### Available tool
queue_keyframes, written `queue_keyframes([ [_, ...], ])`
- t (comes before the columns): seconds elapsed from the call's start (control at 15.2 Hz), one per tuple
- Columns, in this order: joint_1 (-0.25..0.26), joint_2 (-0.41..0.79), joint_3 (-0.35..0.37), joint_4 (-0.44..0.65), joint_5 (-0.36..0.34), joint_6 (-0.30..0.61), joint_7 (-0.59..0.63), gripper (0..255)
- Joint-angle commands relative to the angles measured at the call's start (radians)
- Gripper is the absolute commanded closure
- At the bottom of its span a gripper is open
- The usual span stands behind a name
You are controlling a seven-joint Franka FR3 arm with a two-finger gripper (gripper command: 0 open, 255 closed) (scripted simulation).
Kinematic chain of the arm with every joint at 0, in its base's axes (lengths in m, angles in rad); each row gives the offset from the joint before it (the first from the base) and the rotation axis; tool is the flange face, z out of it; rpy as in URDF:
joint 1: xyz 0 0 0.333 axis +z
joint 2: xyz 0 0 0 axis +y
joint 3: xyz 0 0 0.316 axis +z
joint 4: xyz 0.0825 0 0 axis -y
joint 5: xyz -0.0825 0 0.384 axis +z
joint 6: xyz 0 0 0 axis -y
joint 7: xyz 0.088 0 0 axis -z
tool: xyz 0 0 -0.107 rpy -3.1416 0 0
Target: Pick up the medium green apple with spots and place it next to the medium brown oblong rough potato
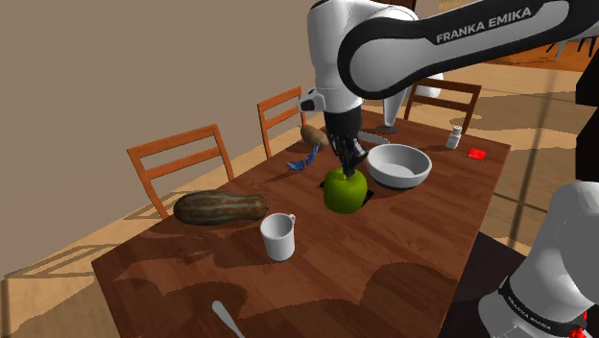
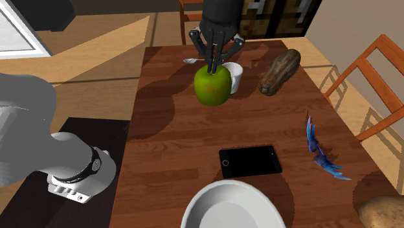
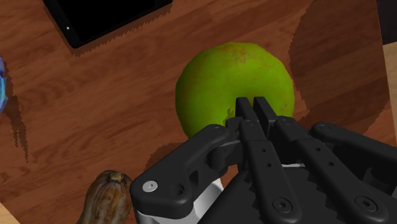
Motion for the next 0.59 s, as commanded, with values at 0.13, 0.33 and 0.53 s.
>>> queue_keyframes([
  [0.13,0.000,-0.004,-0.001,0.052,0.000,-0.055,-0.004,255],
  [0.33,-0.001,-0.003,-0.001,0.092,0.000,-0.096,-0.007,255],
  [0.53,-0.001,-0.001,-0.001,0.135,0.000,-0.136,-0.009,255],
])
